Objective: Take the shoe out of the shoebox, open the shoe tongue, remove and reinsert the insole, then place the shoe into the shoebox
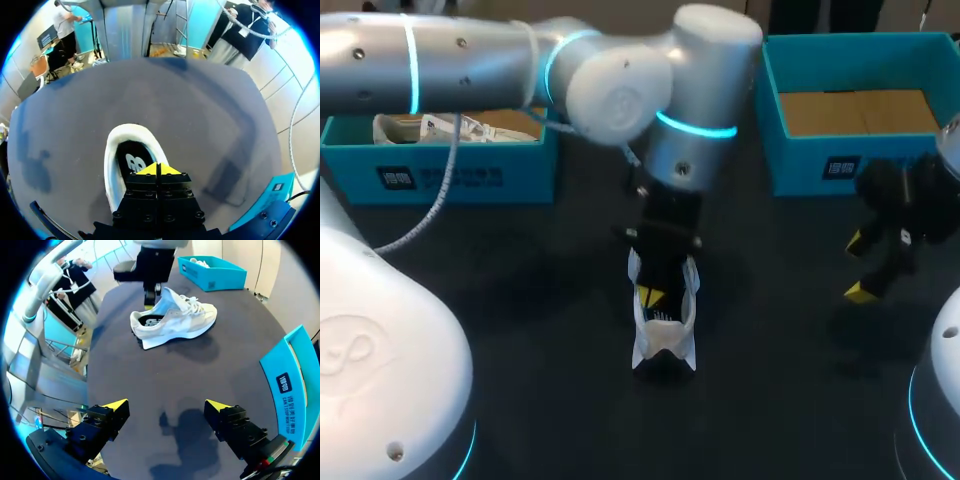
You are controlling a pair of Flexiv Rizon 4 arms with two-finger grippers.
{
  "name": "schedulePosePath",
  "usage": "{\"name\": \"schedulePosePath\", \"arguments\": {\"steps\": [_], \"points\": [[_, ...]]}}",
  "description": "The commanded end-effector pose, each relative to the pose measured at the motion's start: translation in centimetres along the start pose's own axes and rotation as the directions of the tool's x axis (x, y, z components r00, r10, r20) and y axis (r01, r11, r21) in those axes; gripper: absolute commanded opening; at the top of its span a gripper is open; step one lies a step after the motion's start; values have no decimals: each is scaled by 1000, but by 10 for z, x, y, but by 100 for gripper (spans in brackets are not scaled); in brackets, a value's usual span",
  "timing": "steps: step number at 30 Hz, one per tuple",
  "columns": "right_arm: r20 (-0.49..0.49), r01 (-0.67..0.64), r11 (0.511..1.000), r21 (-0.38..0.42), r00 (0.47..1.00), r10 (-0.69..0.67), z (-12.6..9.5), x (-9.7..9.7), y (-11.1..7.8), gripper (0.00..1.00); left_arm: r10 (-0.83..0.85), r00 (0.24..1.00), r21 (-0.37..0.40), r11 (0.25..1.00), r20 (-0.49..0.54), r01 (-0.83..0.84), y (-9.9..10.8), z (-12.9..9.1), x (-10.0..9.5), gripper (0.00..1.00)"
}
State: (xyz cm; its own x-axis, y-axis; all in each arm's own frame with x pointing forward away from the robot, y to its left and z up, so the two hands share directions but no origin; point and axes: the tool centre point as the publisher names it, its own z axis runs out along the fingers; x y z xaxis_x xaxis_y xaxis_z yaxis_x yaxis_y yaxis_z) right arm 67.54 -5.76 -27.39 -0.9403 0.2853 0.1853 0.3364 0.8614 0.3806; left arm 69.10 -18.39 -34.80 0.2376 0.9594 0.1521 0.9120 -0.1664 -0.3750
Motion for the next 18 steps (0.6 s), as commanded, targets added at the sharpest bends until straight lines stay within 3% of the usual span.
{"name": "schedulePosePath", "arguments": {"steps": [1, 12, 18], "points": [[2, 0, 1000, 1, 1000, 0, 0, 1, 0, 100, 11, 1000, 5, 1000, -7, -11, 7, 21, -10, 0], [2, 0, 1000, 1, 1000, 0, 0, 1, 0, 100, -7, 1000, -71, 997, 4, 8, 16, 56, -6, 0], [2, 0, 1000, 1, 1000, 0, 0, 1, 0, 100, -23, 998, -49, 998, 50, 26, 26, 67, -16, 0]]}}
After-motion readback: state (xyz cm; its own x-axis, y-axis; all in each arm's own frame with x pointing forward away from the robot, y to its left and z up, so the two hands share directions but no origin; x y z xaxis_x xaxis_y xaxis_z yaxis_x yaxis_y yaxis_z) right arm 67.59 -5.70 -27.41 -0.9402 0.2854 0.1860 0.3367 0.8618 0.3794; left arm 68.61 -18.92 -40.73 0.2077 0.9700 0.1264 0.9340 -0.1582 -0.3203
